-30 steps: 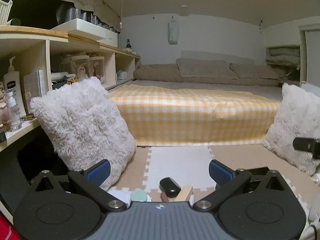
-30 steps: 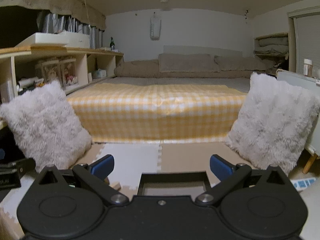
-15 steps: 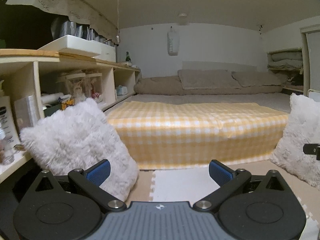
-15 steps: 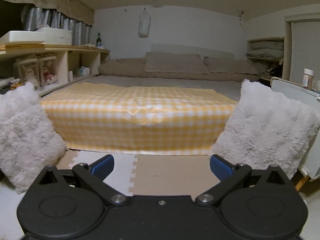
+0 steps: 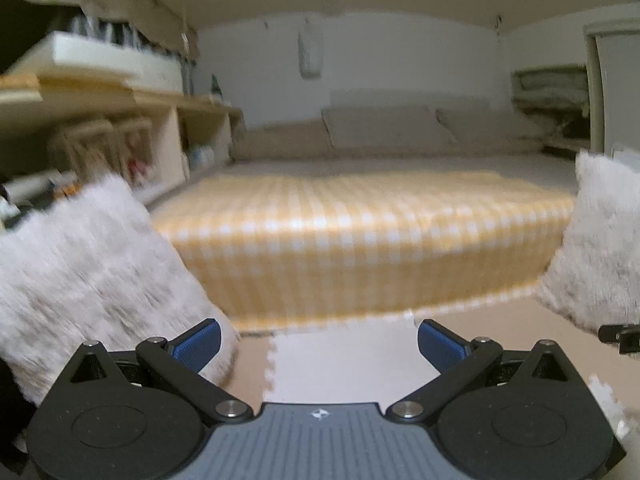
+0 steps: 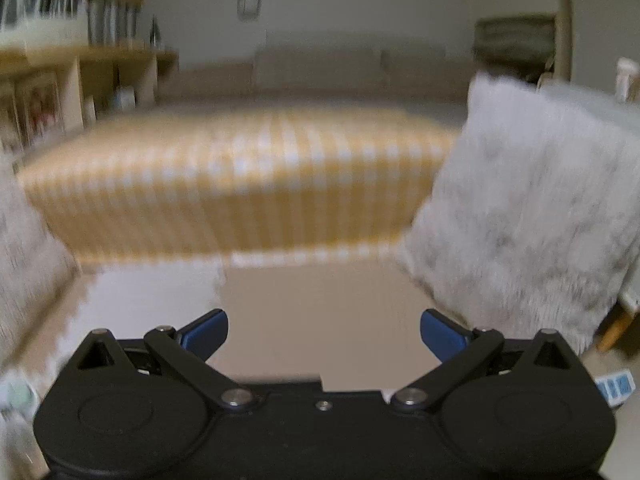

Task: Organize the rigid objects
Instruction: 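Lower the left tool onto the wooden stick and close on it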

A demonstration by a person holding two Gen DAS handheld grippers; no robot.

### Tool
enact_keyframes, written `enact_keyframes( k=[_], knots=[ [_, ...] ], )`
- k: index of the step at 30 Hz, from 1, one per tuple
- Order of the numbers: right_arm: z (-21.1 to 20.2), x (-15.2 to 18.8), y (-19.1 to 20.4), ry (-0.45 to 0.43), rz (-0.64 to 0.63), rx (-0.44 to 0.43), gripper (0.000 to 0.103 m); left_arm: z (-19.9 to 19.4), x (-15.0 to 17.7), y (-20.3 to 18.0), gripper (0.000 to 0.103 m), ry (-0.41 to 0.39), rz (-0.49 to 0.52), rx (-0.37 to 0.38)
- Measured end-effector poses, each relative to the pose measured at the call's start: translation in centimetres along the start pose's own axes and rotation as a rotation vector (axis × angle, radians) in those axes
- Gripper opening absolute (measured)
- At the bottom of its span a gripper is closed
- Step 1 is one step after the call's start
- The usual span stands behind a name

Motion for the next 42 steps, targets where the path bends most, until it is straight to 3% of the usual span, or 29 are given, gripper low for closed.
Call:
enact_keyframes(
  k=[2,4,7,9,13,15,18,20,28,33,42],
  knots=[
    [1.4,1.5,-0.5,0.082,-0.026,0.002,0.103,1.5,1.5,-0.4,0.103,0.064,0.015,0.016],
    [2.6,3.1,-1.1,0.161,-0.017,-0.015,0.103,3.1,3.0,-0.9,0.103,0.149,0.006,0.082],
    [4.1,5.3,-1.9,0.279,0.009,-0.046,0.08,5.5,5.3,-1.2,0.101,0.277,0.001,0.164],
    [4.9,6.7,-2.1,0.35,0.022,-0.06,0.062,6.5,6.4,-1.6,0.092,0.308,0.034,0.186],
    [6.0,8.3,-1.5,0.443,0.021,-0.063,0.049,8.6,8.2,-2.1,0.074,0.379,0.079,0.228],
    [6.4,8.9,-1.3,0.482,0.038,-0.08,0.034,9.6,9.2,-2.1,0.064,0.436,0.057,0.254],
    [7.0,9.5,-1.2,0.535,0.048,-0.085,0.013,10.6,10.1,-2.3,0.056,0.491,0.033,0.296],
    [7.3,10.1,-1.3,0.567,0.051,-0.084,0.007,10.9,10.5,-2.6,0.052,0.52,0.026,0.327],
    [8.1,11.1,-1.6,0.633,0.06,-0.086,0.004,12.3,12.9,-3.6,0.043,0.658,0.021,0.423],
    [8.3,11.5,-1.9,0.653,0.083,-0.095,0.004,13.3,14.2,-3.4,0.043,0.742,-0.001,0.459],
    [8.3,11.4,-2.0,0.649,0.091,-0.1,0.004,15.0,15.2,-2.9,0.043,0.782,-0.027,0.426]
  ],
)
Point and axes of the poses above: each gripper's, at about its wrist camera, not at the fingertips, and z roughly the way its jaws point, y to its left, x to its underside, the point moved 6 cm from there along z, roughly the way its jaws point, and after that the axes turned 13 degrees about -x, right-handed, at the moved point
